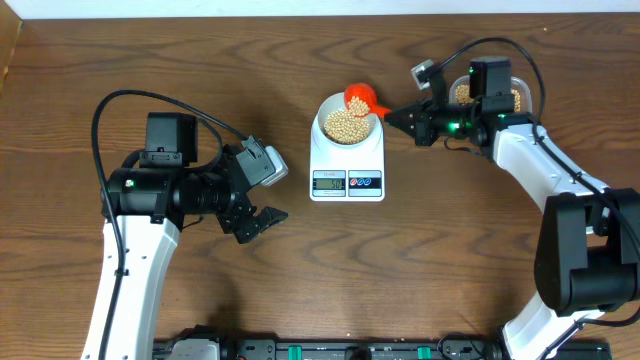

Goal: Scoop item into bowl and weigh 50g on scale
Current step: 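Lift the red scoop away from the bowl toward the soybean tub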

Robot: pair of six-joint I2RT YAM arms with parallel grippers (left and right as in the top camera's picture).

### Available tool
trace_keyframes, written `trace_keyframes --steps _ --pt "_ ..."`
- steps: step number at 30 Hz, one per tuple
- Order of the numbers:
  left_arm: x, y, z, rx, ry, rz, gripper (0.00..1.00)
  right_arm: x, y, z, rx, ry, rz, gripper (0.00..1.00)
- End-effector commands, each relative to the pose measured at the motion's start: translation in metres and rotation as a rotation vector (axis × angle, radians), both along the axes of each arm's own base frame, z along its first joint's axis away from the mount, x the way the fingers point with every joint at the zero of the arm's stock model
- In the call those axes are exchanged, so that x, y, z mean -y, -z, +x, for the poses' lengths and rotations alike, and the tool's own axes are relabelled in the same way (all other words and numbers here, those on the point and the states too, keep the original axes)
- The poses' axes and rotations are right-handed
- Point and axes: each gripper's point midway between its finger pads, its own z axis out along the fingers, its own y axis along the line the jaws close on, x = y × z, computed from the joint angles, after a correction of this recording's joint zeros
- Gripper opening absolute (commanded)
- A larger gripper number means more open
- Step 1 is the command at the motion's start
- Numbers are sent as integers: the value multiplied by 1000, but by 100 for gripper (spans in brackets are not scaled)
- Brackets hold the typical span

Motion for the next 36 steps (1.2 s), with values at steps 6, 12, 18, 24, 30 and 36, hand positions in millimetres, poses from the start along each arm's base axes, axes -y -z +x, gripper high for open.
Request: trace_keyframes --steps 6,12,18,24,30,36 --pt "0 -4 3 17 8 1 95 15 -33 5 -23 25 129 1" --pt "0 -4 3 17 8 1 95 33 -37 9 -34 55 154 1" --pt "0 -4 3 17 8 1 95 63 -40 16 -50 114 183 1" --pt "0 -4 3 17 8 1 95 104 -45 22 -47 191 203 1" --pt "0 -4 3 17 8 1 95 146 -41 20 -74 284 197 1" --pt "0 -4 3 17 8 1 95 198 -21 14 -95 423 88 1"
